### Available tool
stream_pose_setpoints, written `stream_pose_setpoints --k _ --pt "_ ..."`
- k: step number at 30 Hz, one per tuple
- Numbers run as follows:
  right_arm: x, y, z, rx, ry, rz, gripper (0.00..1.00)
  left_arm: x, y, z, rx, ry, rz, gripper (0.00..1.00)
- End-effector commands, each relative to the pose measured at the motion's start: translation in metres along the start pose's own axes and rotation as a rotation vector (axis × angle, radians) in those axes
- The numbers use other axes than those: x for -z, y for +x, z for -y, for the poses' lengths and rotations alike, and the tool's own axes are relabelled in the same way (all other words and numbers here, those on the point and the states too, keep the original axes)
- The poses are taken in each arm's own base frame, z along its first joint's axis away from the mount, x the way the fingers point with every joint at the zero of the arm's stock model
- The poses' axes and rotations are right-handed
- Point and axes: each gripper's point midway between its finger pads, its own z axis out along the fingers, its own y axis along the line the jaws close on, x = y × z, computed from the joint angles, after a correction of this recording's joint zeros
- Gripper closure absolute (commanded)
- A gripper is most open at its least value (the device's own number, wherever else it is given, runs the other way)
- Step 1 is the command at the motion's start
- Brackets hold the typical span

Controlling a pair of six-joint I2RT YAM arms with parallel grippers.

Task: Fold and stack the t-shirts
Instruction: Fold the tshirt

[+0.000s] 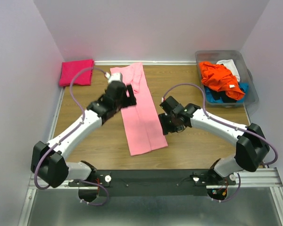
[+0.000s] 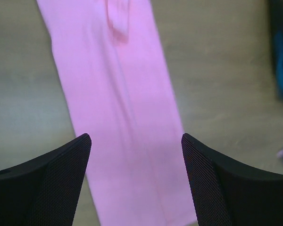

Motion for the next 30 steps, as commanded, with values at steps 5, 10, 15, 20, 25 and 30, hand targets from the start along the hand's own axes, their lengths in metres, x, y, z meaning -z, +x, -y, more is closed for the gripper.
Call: stream_pose_setpoints --k 5,10,15,20,25,30 --pt "-0.014 0.047 0.001 -0.079 -0.055 -0.084 0.43 0.064 0.181 -0.039 0.112 -0.105 -0.411 0.20" --pt "-0.025 0.066 -0.001 -0.082 -0.086 -0.125 0.48 0.095 0.228 -0.032 0.177 -0.087 -0.530 0.22" --pt "-0.031 0.068 -0.013 -0.089 -0.148 -0.142 0.50 0.107 0.261 -0.034 0.190 -0.124 -0.618 0.24" --pt "-0.032 0.059 -0.017 -0.096 -0.161 -0.120 0.50 0.108 0.275 -0.044 0.184 -0.176 -0.645 0.27" --pt "-0.045 0.065 -0.013 -0.087 -0.137 -0.141 0.50 0.104 0.283 -0.046 0.179 -0.183 -0.660 0.29" --pt "-0.057 0.077 -0.004 -0.086 -0.098 -0.164 0.50 0.100 0.286 -0.047 0.158 -0.200 -0.665 0.29"
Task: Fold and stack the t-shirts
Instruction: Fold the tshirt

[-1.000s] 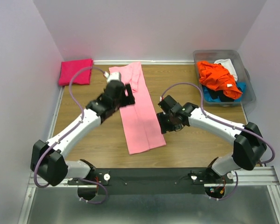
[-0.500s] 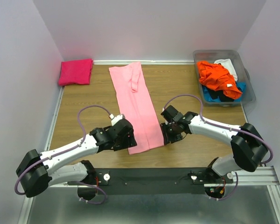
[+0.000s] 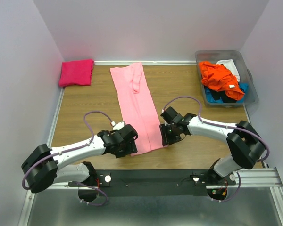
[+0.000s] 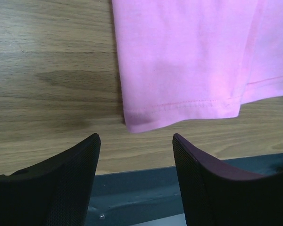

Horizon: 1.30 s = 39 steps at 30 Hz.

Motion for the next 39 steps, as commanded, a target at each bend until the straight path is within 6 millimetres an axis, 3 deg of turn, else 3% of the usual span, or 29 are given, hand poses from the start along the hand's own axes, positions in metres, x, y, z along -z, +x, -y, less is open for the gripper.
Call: stream_pose_setpoints --k 1,7,11,16,19,25,31,39 --pt "-0.014 0.010 0.009 -0.007 0.026 -0.021 0.50 -0.005 0.001 0.000 0.007 -0.015 -0.006 0.30" --pt "-0.024 0.022 0.023 0.003 0.072 -0.050 0.52 -0.010 0.002 -0.001 -0.012 -0.050 -0.020 0.29" --pt "-0.025 0.026 0.028 0.015 0.084 -0.057 0.59 -0.012 0.002 0.000 -0.017 -0.065 -0.024 0.29" --pt "-0.026 0.031 0.026 0.031 0.068 -0.078 0.76 -0.018 0.001 0.003 -0.025 -0.076 -0.031 0.29" --pt "-0.027 0.033 0.028 0.034 0.069 -0.083 0.99 -0.018 0.000 0.005 -0.025 -0.081 -0.030 0.32" --pt "-0.026 0.033 0.026 0.040 0.062 -0.082 0.99 -0.017 -0.003 0.006 -0.019 -0.101 -0.020 0.34" --pt "-0.026 0.033 0.026 0.043 0.056 -0.085 0.99 -0.016 -0.007 0.003 -0.015 -0.158 -0.004 0.46" --pt "-0.025 0.036 0.028 0.061 0.057 -0.088 0.99 -0.018 -0.003 -0.002 -0.026 -0.222 -0.013 0.51"
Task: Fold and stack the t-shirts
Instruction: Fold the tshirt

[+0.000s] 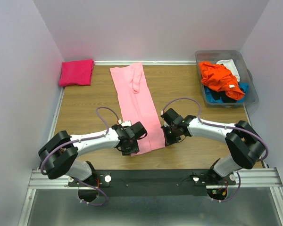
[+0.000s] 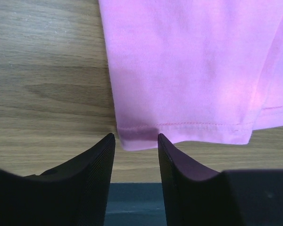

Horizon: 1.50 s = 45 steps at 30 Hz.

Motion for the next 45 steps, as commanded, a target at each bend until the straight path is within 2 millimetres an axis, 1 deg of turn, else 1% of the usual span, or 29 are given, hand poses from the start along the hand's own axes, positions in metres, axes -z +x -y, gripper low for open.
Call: stream_pose_setpoints --k 1,2,11,13,15,16,17,19,20,21,22,24,25,27,28,30,31,32,33,35,36,37,38,39,40,42,43,45 --pt "-0.012 0.032 0.023 0.022 0.071 -0.098 0.99 -0.002 0.000 -0.009 0.003 -0.070 0.018 0.51" --pt "-0.012 0.032 0.023 0.025 0.070 -0.097 0.99 -0.003 0.001 -0.010 0.002 -0.078 0.014 0.54" --pt "-0.015 0.037 0.026 0.032 0.076 -0.111 0.99 -0.024 0.015 -0.017 -0.057 -0.151 -0.029 0.56" --pt "-0.015 0.037 0.026 0.030 0.078 -0.110 0.99 -0.026 0.017 -0.018 -0.074 -0.161 -0.038 0.59" --pt "-0.015 0.037 0.025 0.027 0.076 -0.112 0.99 -0.027 0.020 -0.018 -0.090 -0.168 -0.045 0.65" --pt "-0.015 0.037 0.026 0.025 0.076 -0.116 0.99 -0.027 0.020 -0.020 -0.095 -0.171 -0.047 0.73" --pt "-0.015 0.037 0.025 0.027 0.074 -0.115 0.99 -0.026 0.021 -0.020 -0.096 -0.171 -0.049 0.77" --pt "-0.013 0.037 0.023 0.020 0.064 -0.115 0.99 -0.024 0.023 -0.021 -0.098 -0.163 -0.056 0.91" --pt "-0.012 0.038 0.022 0.021 0.062 -0.122 0.99 -0.023 0.025 -0.024 -0.101 -0.165 -0.063 0.97" --pt "-0.010 0.040 0.021 0.020 0.055 -0.131 0.99 -0.021 0.027 -0.025 -0.106 -0.158 -0.071 1.00" --pt "-0.008 0.043 0.021 0.020 0.050 -0.140 0.99 -0.015 0.032 -0.025 -0.113 -0.140 -0.090 1.00" --pt "-0.002 0.054 0.022 0.017 0.049 -0.183 0.99 -0.008 0.039 -0.028 -0.127 -0.128 -0.114 1.00" --pt "0.002 0.058 0.020 0.017 0.036 -0.194 0.99 0.000 0.048 -0.029 -0.148 -0.109 -0.143 1.00" --pt "0.009 0.069 0.022 0.011 0.037 -0.239 0.99 0.006 0.055 -0.031 -0.173 -0.088 -0.167 1.00" --pt "0.013 0.070 0.022 0.013 0.039 -0.243 0.99 0.012 0.058 -0.029 -0.189 -0.061 -0.180 1.00" --pt "0.019 0.072 0.023 0.012 0.053 -0.267 0.99 0.017 0.057 -0.025 -0.201 -0.039 -0.178 1.00" --pt "0.021 0.070 0.024 0.016 0.067 -0.264 0.99 0.020 0.056 -0.023 -0.212 -0.026 -0.171 1.00" --pt "0.026 0.057 0.024 0.024 0.089 -0.233 0.99 0.023 0.049 -0.015 -0.220 0.004 -0.152 1.00" --pt "0.029 0.048 0.024 0.028 0.102 -0.210 0.99 0.023 0.046 -0.015 -0.225 0.007 -0.149 1.00" --pt "0.035 0.031 0.020 0.035 0.113 -0.166 0.99 0.024 0.034 -0.007 -0.217 0.045 -0.121 1.00" --pt "0.041 0.012 0.013 0.040 0.109 -0.119 0.99 0.026 0.022 -0.004 -0.209 0.054 -0.101 1.00" --pt "0.044 0.002 0.008 0.044 0.103 -0.100 0.99 0.027 0.013 -0.004 -0.203 0.054 -0.075 1.00" --pt "0.047 -0.004 0.006 0.045 0.103 -0.095 0.99 0.032 0.003 0.001 -0.203 0.069 -0.050 1.00" --pt "0.045 -0.010 0.004 0.050 0.108 -0.094 0.99 0.035 -0.006 0.002 -0.210 0.072 -0.029 1.00" --pt "0.052 -0.030 -0.004 0.053 0.098 -0.047 0.99 0.038 -0.021 0.000 -0.188 0.071 0.000 1.00" --pt "0.052 -0.044 -0.007 0.064 0.111 -0.029 0.99 0.044 -0.040 0.003 -0.168 0.093 0.042 1.00" --pt "0.058 -0.059 -0.014 0.072 0.096 0.006 0.99 0.046 -0.057 -0.002 -0.146 0.095 0.078 1.00" --pt "0.059 -0.079 -0.012 0.074 0.124 0.044 0.99 0.052 -0.078 -0.003 -0.131 0.099 0.127 1.00"
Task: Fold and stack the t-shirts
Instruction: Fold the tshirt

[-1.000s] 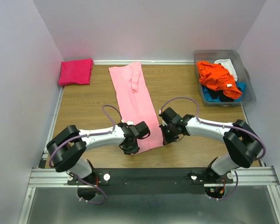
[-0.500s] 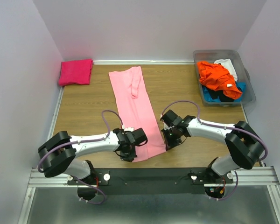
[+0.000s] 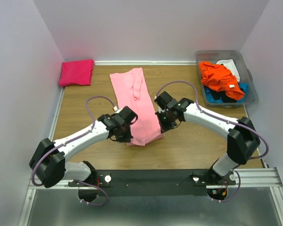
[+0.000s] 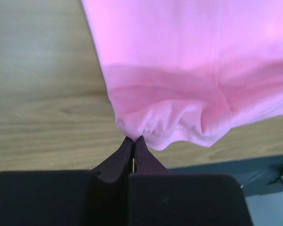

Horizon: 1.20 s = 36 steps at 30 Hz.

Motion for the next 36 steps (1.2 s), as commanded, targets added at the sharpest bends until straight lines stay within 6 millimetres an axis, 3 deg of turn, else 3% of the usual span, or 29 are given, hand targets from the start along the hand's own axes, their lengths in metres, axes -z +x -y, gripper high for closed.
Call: stream_pose_setpoints --k 1,2,5,6,9,12,15,18,25,36 --pt "-0.001 -0.031 0.016 0.027 0.111 0.037 0.99 0.016 -0.049 -0.013 -0.037 -0.015 0.146 1.00" --pt "0.004 -0.048 0.014 0.020 0.110 0.073 0.99 0.019 -0.066 -0.019 -0.009 -0.025 0.177 1.00" --pt "-0.002 -0.069 0.019 0.028 0.144 0.091 0.99 0.020 -0.094 -0.031 -0.009 -0.058 0.239 1.00" --pt "0.000 -0.084 0.019 0.024 0.146 0.120 0.99 0.021 -0.107 -0.039 0.017 -0.075 0.269 1.00" --pt "-0.010 -0.106 0.028 0.038 0.192 0.143 0.99 0.014 -0.136 -0.058 0.031 -0.120 0.336 1.00" --pt "-0.021 -0.133 0.034 0.074 0.244 0.203 0.99 0.001 -0.169 -0.065 0.024 -0.148 0.427 1.00" --pt "-0.040 -0.145 0.039 0.084 0.267 0.206 0.99 -0.007 -0.185 -0.069 0.012 -0.178 0.459 1.00" --pt "-0.045 -0.161 0.041 0.076 0.280 0.235 0.99 -0.016 -0.200 -0.072 -0.003 -0.200 0.478 1.00" --pt "-0.060 -0.177 0.044 0.064 0.288 0.254 0.99 -0.027 -0.221 -0.073 -0.016 -0.208 0.505 1.00" --pt "-0.076 -0.182 0.060 0.013 0.300 0.260 0.99 -0.053 -0.217 -0.081 -0.004 -0.226 0.470 1.00"
